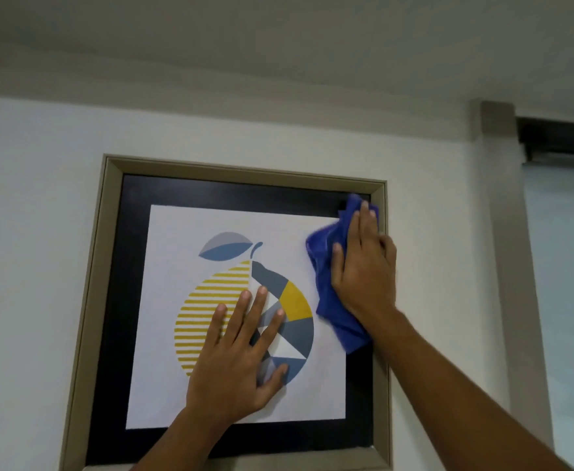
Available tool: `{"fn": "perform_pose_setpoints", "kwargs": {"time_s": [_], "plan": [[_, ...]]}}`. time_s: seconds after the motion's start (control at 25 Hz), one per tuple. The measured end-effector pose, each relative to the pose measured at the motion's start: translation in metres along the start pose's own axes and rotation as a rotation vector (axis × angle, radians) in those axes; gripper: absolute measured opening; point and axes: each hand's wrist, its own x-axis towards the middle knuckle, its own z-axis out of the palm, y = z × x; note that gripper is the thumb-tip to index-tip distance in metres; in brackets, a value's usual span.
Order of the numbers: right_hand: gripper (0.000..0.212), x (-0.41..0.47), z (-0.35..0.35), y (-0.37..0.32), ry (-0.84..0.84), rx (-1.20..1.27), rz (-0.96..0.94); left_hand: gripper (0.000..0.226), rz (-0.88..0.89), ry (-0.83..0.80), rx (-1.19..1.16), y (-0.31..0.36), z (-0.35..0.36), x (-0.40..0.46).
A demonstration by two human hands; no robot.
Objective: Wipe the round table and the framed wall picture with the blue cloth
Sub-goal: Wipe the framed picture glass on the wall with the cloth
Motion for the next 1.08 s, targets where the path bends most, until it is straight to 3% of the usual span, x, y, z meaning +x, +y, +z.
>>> {"fn": "perform_pose_setpoints", "kwargs": {"time_s": [0.16,0.32,0.44,0.6,0.72,0.88,0.96,1.08], "plan": [[0.062,0.016,0.007,-0.007,0.056,0.019,0.031,0.079,-0.022,0.012,-0.009,0.001,0.000,0.000],[0.065,-0.127,0.018,-0.007,-0.034,0.207,0.211,0.080,-0.014,0.012,-0.002,0.002,0.000,0.000],[0.063,-0.212,0.013,-0.007,-0.156,0.077,0.105,0.080,-0.018,0.022,0.003,0.002,0.000,-0.001],[0.061,-0.173,0.002,0.006,-0.173,0.112,0.041,0.081,0.001,0.033,0.016,0.002,-0.002,-0.001],[0.059,-0.083,-0.002,0.008,-0.116,0.027,-0.028,0.080,0.006,0.038,0.021,0.001,-0.002,-0.002],[0.059,0.014,0.001,0.002,-0.029,-0.044,0.029,0.079,0.000,0.064,0.016,0.001,0.000,-0.002],[0.064,0.001,0.008,0.003,-0.006,0.015,0.046,0.079,0.007,0.072,0.016,0.001,0.002,-0.002],[0.075,-0.096,0.015,0.003,-0.069,0.153,0.104,0.078,0.013,0.083,0.013,0.001,0.004,-0.002]]}}
